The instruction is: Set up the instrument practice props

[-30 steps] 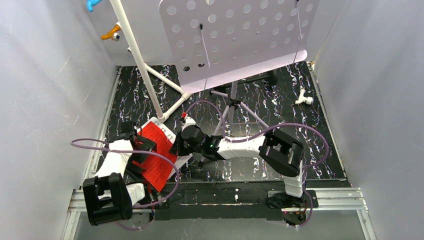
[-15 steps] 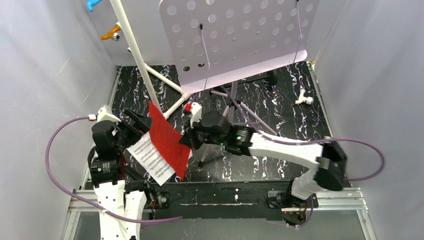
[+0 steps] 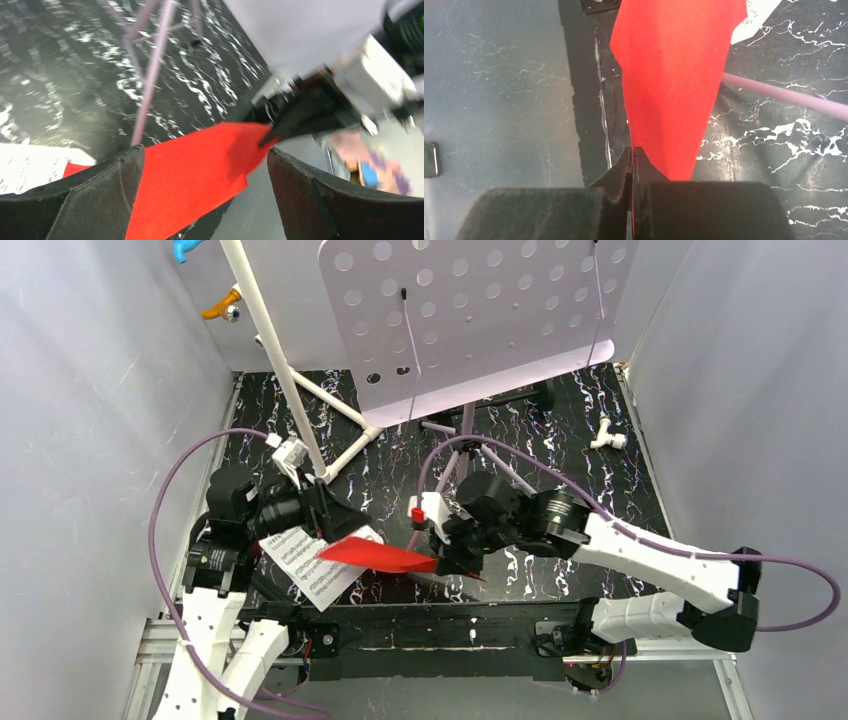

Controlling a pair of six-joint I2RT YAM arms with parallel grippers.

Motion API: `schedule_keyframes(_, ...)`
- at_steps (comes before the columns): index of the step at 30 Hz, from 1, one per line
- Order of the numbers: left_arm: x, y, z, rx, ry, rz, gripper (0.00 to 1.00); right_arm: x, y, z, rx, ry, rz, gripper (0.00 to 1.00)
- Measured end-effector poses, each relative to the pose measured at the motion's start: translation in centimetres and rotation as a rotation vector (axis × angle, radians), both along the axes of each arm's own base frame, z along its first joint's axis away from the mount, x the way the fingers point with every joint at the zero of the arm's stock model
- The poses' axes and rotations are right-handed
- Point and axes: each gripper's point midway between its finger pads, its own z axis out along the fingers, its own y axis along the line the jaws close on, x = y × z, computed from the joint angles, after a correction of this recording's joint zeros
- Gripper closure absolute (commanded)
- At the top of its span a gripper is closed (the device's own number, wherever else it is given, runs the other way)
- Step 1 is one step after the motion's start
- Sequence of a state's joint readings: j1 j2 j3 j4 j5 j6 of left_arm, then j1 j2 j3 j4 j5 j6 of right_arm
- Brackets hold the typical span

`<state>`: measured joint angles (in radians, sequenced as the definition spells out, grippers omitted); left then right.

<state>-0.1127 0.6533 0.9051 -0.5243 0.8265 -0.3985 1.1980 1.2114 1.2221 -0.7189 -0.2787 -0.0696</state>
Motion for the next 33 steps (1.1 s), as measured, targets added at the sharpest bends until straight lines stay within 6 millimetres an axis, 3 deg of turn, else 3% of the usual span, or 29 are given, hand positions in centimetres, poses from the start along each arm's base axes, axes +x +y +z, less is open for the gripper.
schedule_keyframes(5, -4.2, -2.5, 1.8, -0.035, -0.092, -0.255, 0.08, -1.4, -2.4, 2.8, 0.071, -0.016, 0.025, 0.99)
schedule_keyframes(9, -5.8, -3.9, 2.3, -0.055, -0.116, -0.376, 0.05, -2.5, -3.3, 4.6, 0.137, -0.006, 0.054, 0.99)
schedule_keyframes(16, -9.5, -8.4, 2.4, -0.02, -0.109, -0.664, 0.02, -3.5, -3.4, 3.8, 0.093, 0.057, 0.092, 0.99)
schedule_keyframes(21, -11.0, -11.3, 0.5, 0.056, -0.102, -0.779, 0.02, -4.0, -3.5, 3.9, 0.095, 0.077, 0.101, 0.99)
schedule_keyframes(28, -13.0, -13.7, -1.5, 0.134, -0.116, -0.865, 0.33, -4.8, -4.5, 4.8, 0.116, 0.1, 0.108, 0.99)
schedule_keyframes(33, -12.7, -14.1, -1.8, 0.146, -0.122, -0.846, 0.45, -4.9, -4.7, 5.0, 0.12, 0.113, 0.1, 0.99)
